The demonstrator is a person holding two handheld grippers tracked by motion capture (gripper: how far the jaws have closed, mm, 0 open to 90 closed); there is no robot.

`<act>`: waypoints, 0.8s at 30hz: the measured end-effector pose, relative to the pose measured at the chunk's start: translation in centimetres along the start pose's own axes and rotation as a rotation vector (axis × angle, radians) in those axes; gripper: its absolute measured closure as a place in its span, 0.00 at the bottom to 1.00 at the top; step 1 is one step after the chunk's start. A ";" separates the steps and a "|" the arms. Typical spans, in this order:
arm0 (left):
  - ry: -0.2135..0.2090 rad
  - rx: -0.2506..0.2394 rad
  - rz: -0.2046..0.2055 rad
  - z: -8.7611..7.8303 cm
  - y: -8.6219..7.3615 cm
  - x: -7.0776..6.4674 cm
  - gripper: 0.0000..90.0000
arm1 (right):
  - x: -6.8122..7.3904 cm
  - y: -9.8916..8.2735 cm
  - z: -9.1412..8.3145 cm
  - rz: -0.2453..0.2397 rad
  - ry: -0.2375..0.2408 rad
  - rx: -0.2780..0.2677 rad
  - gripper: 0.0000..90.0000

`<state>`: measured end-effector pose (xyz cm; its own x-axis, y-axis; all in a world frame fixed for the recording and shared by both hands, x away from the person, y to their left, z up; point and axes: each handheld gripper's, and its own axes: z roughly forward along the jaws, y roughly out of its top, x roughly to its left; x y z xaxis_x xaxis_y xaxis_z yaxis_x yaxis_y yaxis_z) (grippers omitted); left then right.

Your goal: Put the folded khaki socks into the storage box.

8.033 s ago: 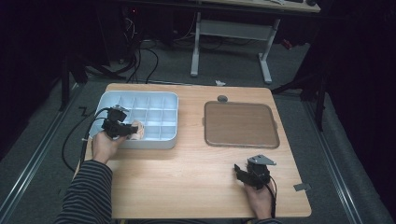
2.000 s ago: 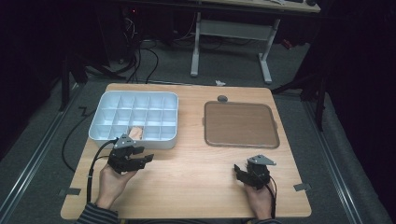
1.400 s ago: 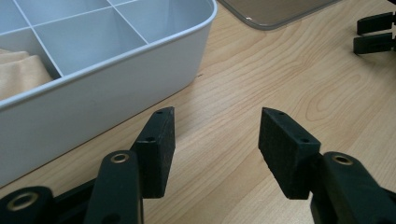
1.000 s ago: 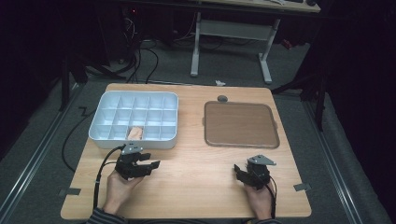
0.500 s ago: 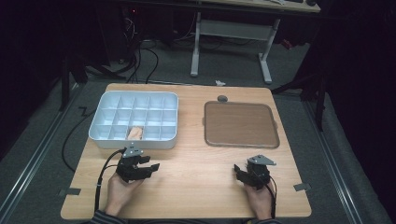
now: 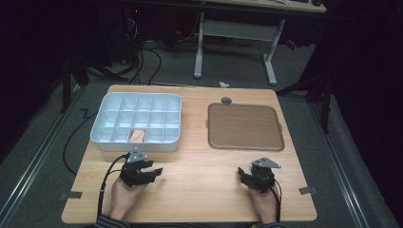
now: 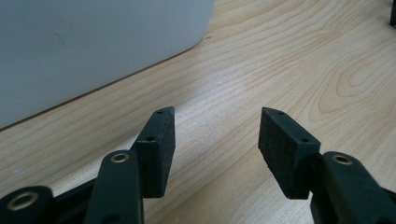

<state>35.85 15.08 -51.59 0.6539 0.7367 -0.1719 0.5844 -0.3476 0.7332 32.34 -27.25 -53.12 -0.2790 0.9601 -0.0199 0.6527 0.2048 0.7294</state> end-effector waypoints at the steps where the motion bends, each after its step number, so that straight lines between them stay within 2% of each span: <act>1: -0.001 -0.001 -0.002 0.0 0.0 0.0 0.52 | 0.0 0.0 0.0 0.001 0.000 0.000 0.42; 17: 0.002 0.006 -0.014 0.8 -0.4 0.1 0.52 | 0.0 0.0 0.0 0.000 0.001 0.000 0.42; 24: 0.019 0.016 -0.009 1.2 -0.6 0.1 0.52 | 0.0 0.0 0.0 -0.002 0.003 0.000 0.42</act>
<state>36.15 14.65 -52.88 0.6391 0.7511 -0.1658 0.5980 -0.3496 0.7212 32.31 -27.24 -53.12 -0.2827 0.9590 -0.0196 0.6522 0.2071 0.7292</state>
